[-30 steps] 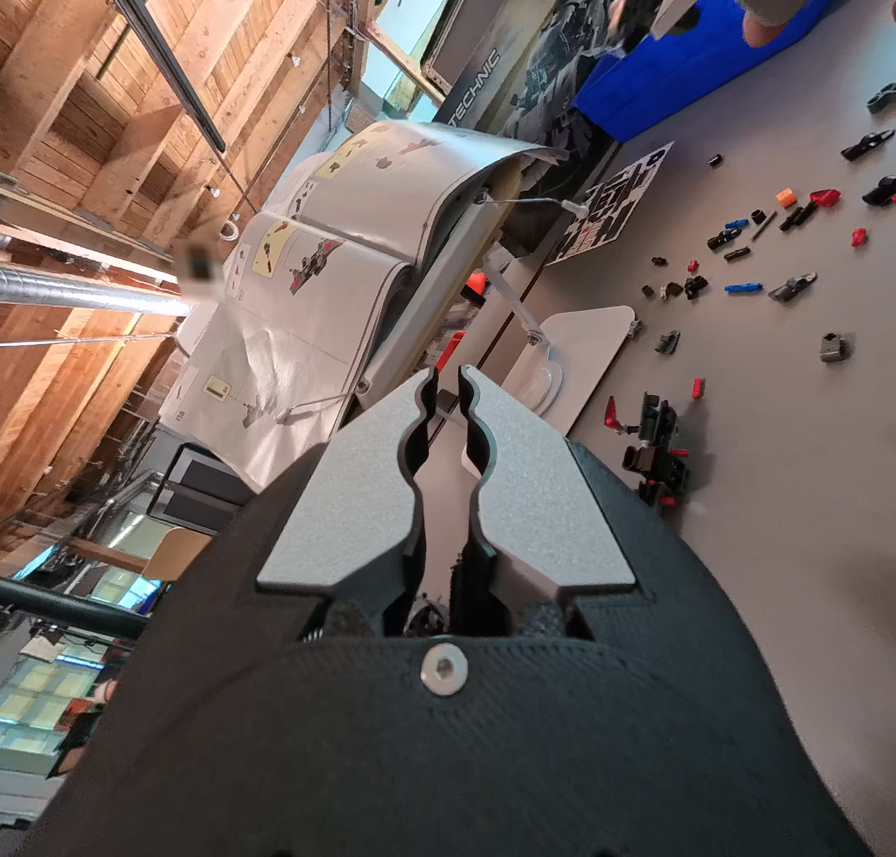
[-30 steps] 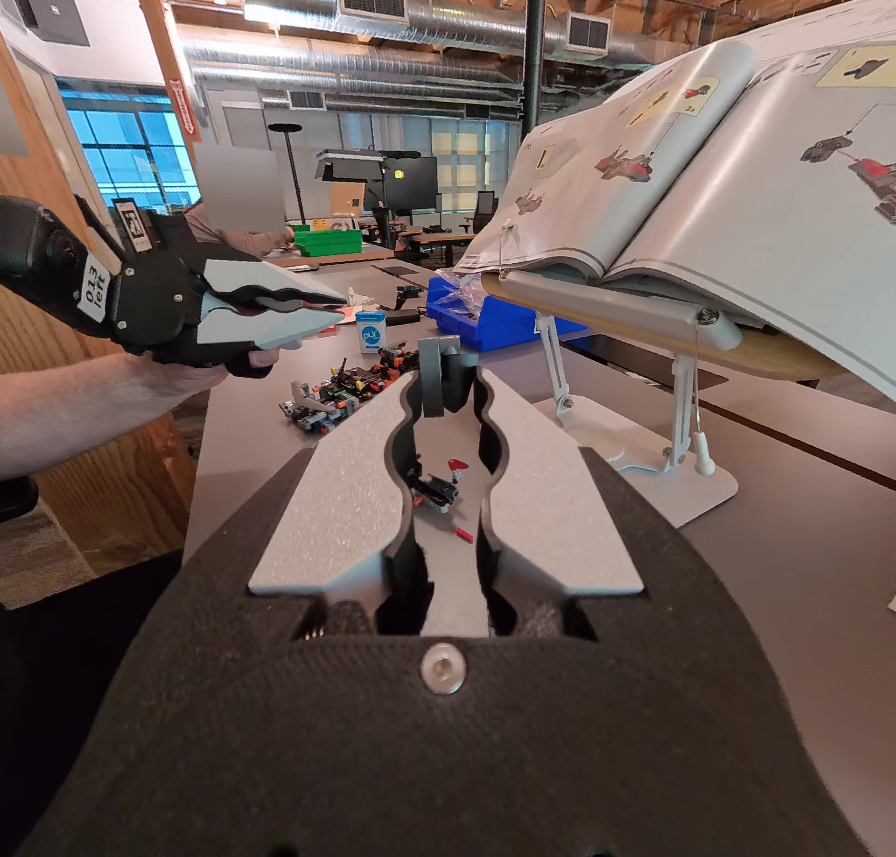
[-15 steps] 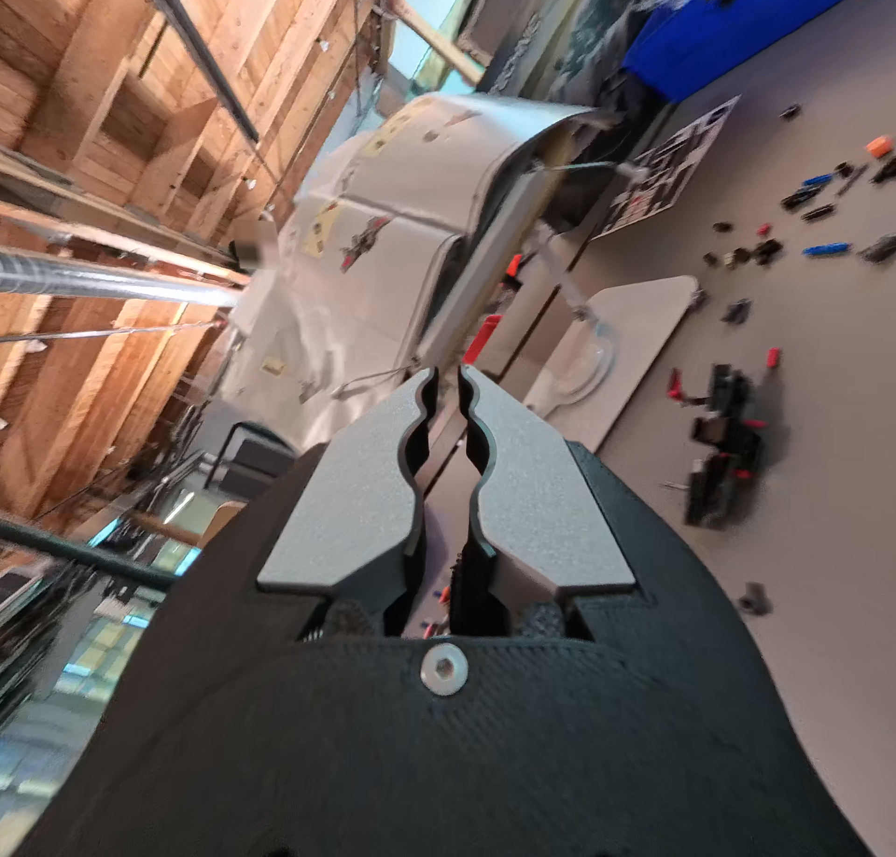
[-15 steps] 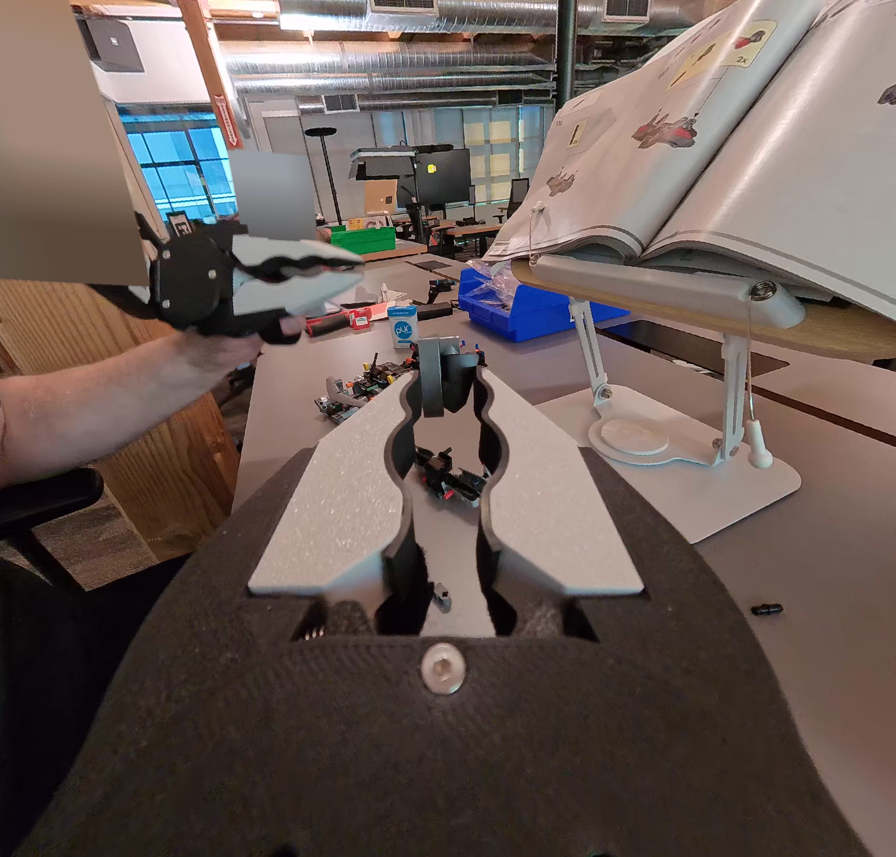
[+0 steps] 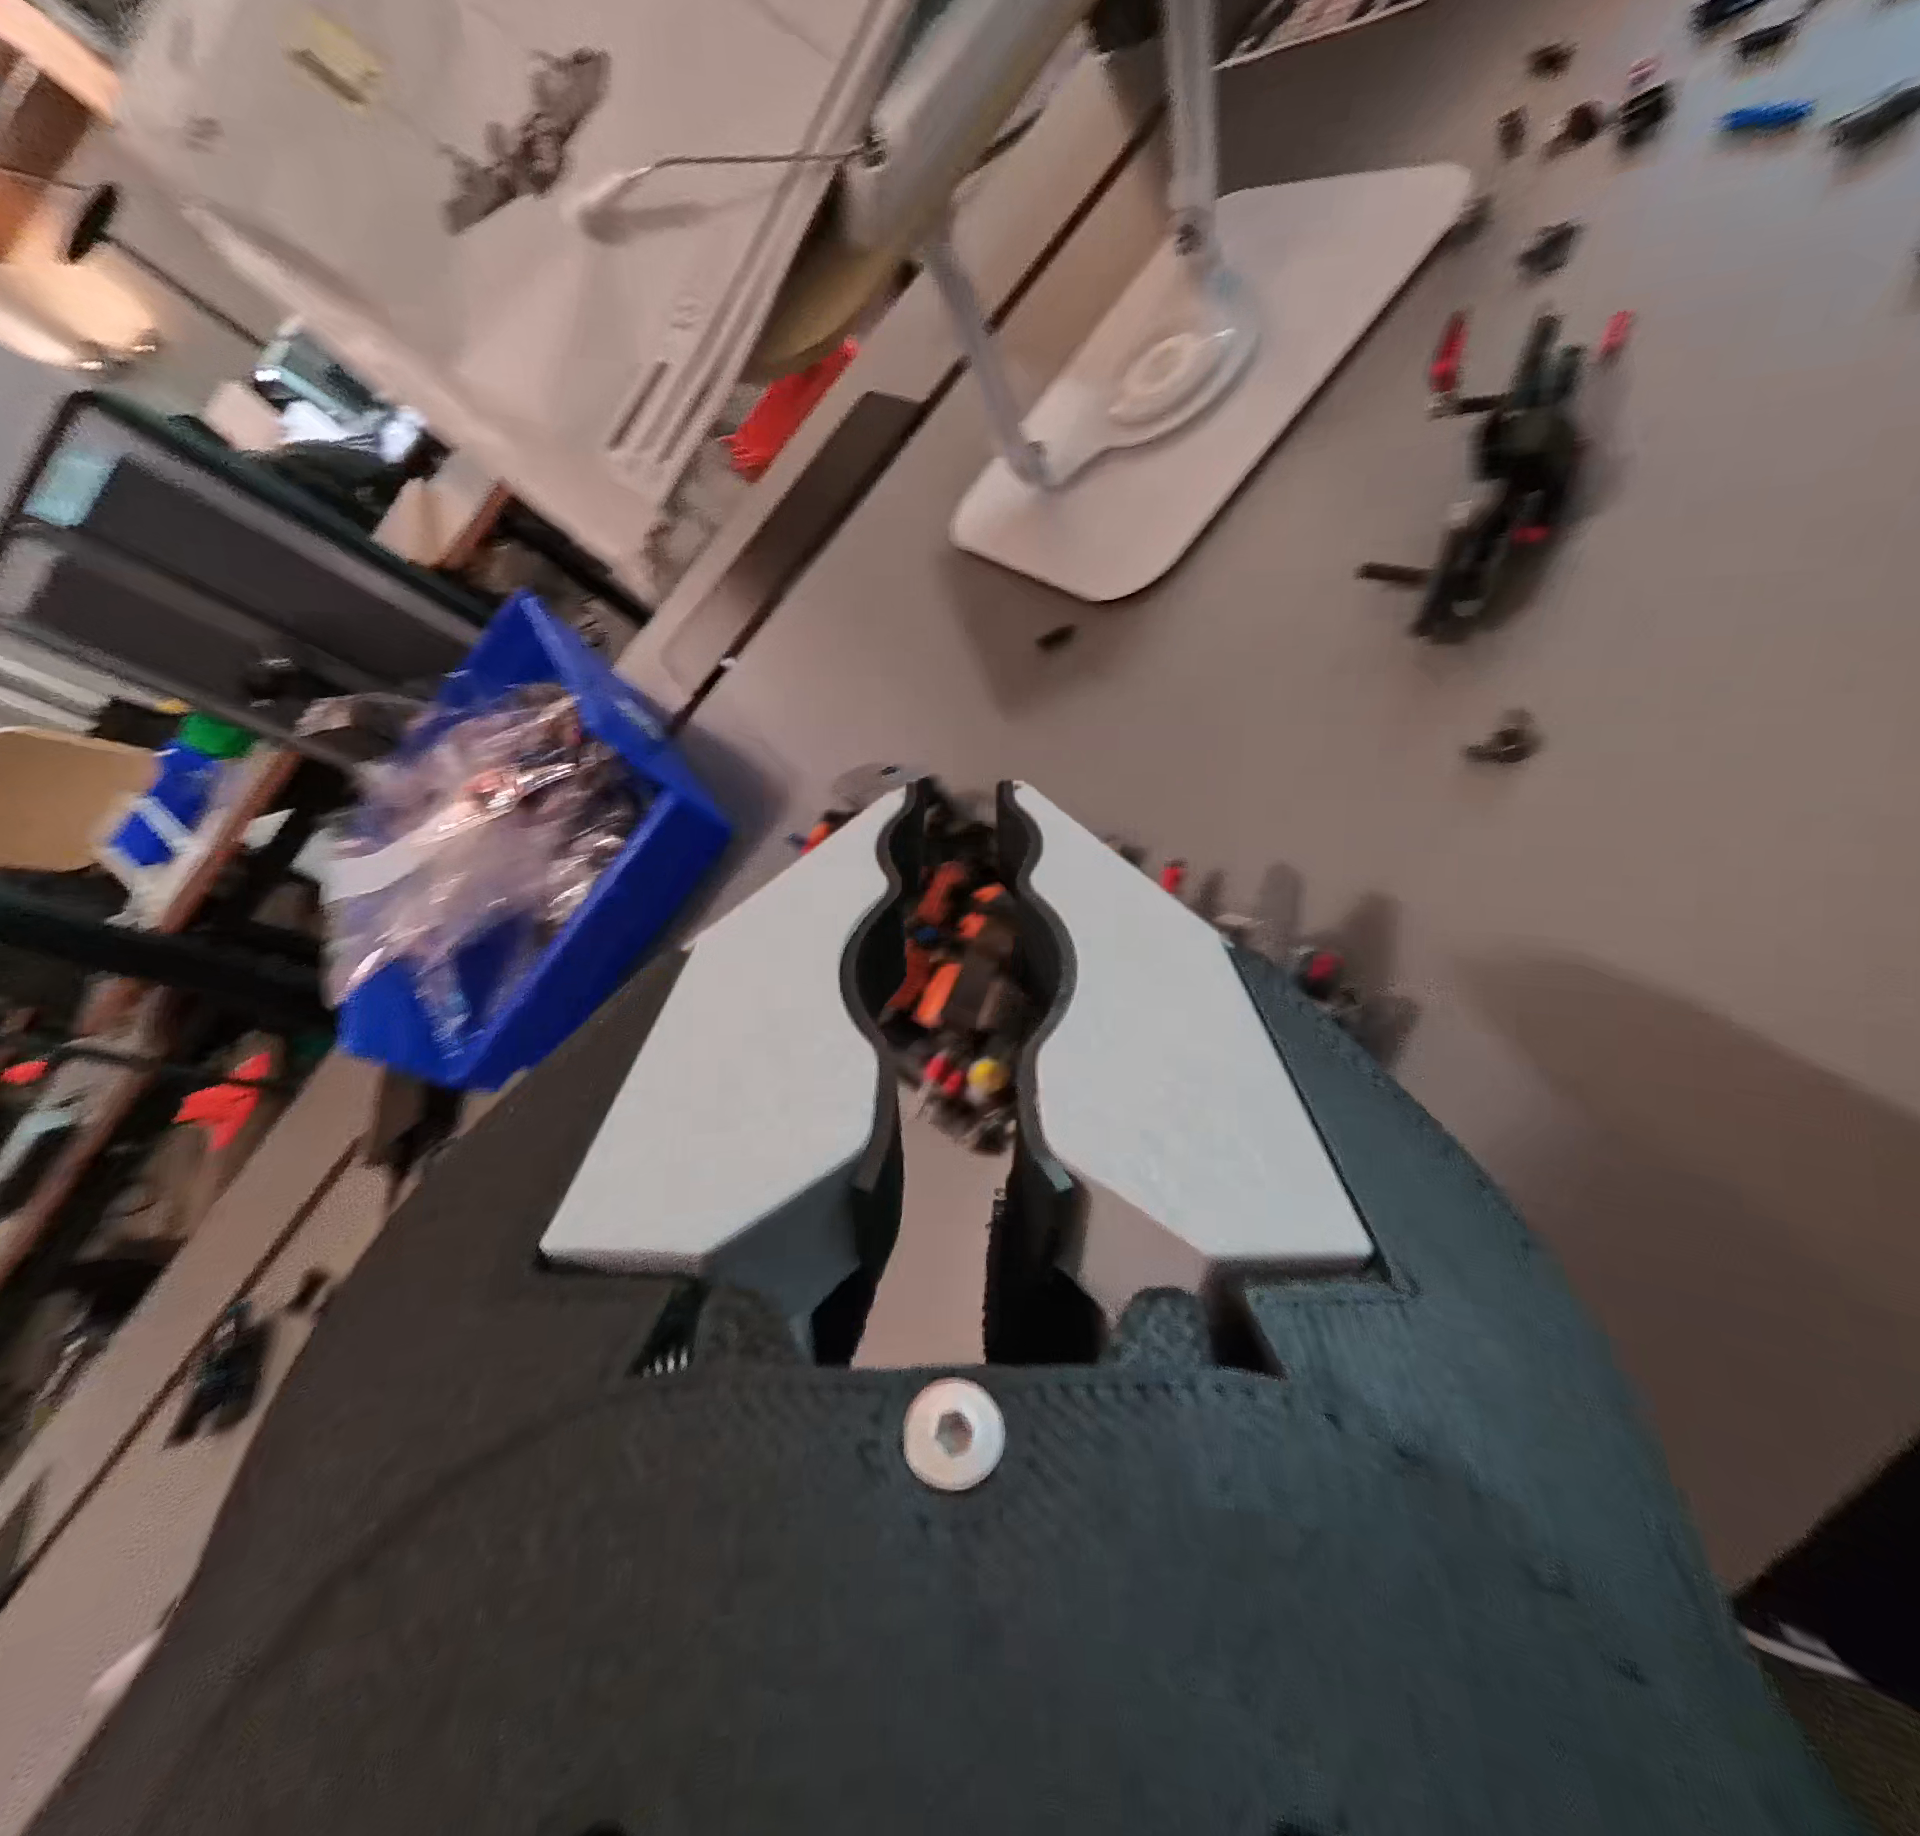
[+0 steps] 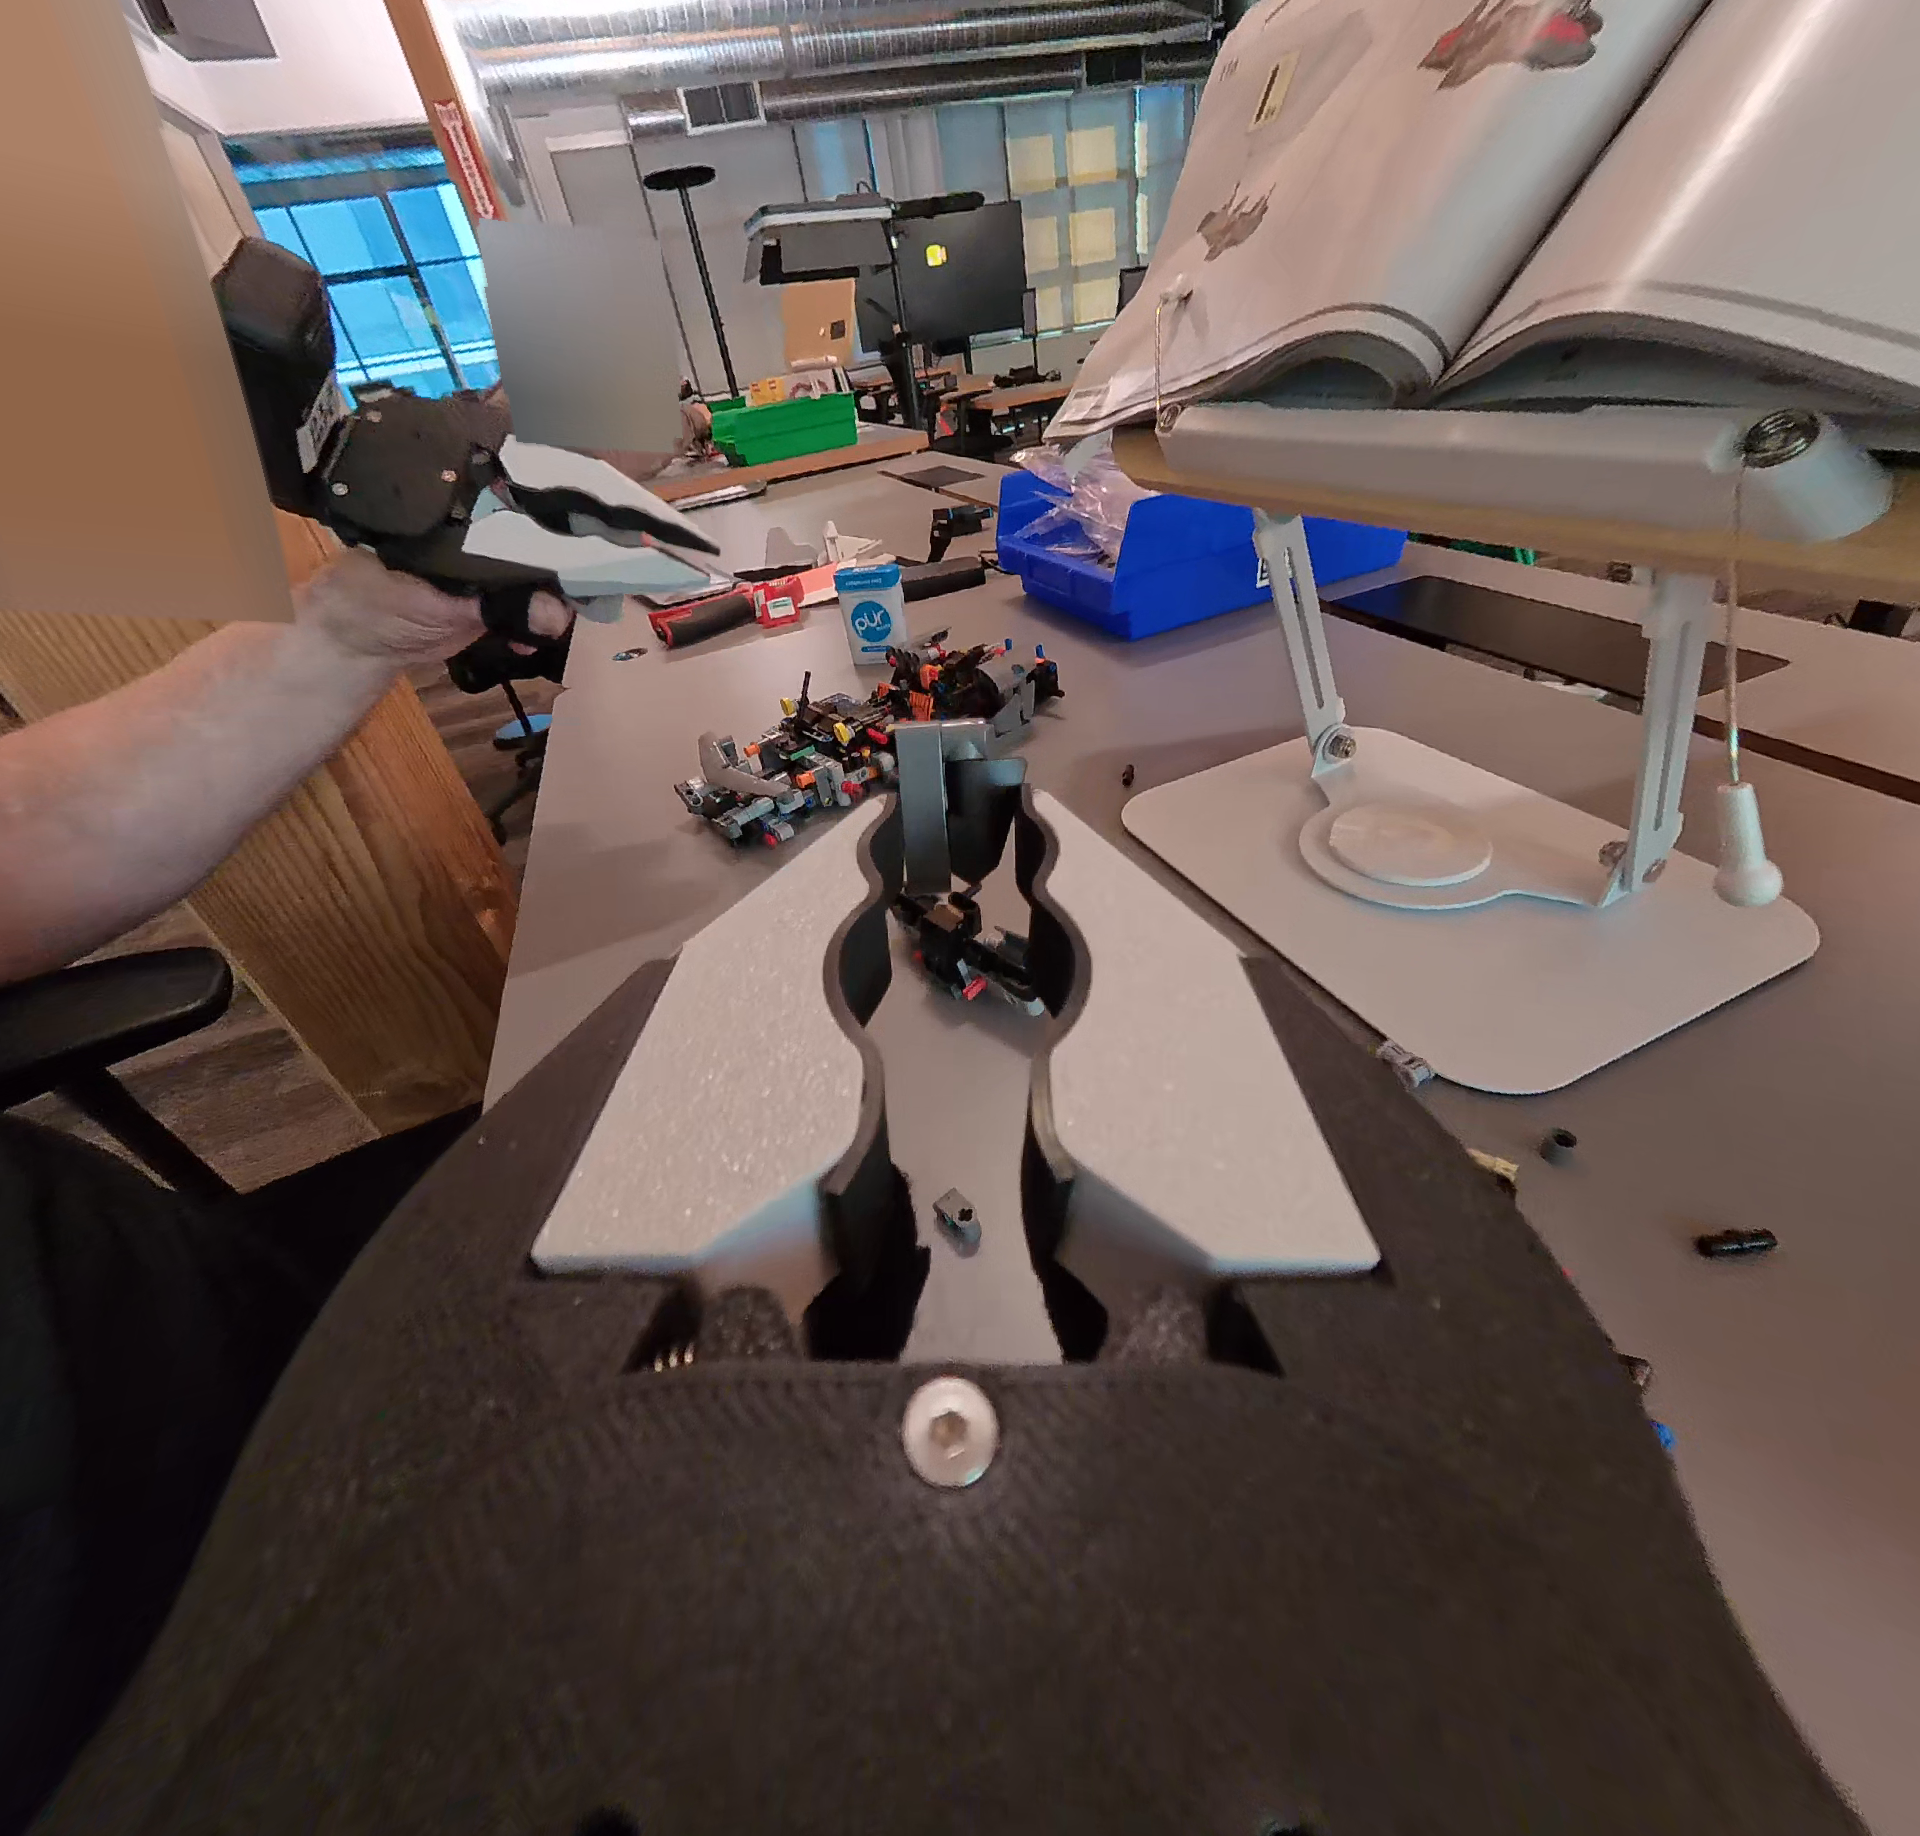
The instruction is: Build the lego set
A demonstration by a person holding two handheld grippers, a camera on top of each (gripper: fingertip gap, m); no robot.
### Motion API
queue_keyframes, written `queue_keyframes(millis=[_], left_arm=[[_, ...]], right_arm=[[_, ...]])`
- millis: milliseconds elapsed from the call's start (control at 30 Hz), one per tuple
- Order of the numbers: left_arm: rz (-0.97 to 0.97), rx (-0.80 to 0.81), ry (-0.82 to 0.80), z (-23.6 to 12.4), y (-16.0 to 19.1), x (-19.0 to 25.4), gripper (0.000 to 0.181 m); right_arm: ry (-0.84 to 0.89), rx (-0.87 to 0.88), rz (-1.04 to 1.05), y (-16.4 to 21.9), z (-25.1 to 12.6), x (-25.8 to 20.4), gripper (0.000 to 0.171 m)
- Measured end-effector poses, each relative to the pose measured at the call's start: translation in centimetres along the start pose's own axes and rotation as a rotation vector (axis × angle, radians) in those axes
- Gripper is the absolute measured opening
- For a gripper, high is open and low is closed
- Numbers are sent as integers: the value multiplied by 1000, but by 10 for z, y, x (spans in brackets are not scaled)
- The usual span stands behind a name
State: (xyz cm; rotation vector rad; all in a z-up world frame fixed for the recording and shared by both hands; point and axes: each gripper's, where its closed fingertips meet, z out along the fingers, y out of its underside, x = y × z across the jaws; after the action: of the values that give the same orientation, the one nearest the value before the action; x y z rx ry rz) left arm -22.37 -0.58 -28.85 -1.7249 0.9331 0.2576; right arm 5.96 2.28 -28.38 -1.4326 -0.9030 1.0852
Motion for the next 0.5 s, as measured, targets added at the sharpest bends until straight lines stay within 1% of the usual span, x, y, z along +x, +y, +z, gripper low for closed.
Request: queue_keyframes(millis=[133, 200, 367, 500], left_arm=[[13, 37, 167, 27, -23, 56, 13], [23, 28, 215, 44, -30, 80, 13], [87, -104, 309, 87, -18, 125, 19], [108, -145, 318, 106, -16, 136, 25]], right_arm=[[-24, -15, 15, 5, 5, -5, 18], [-30, -28, 3, 8, 7, -7, 18], [-43, -38, -12, 9, 7, -11, 18], [-51, -40, -15, 9, 4, -11, 18]])
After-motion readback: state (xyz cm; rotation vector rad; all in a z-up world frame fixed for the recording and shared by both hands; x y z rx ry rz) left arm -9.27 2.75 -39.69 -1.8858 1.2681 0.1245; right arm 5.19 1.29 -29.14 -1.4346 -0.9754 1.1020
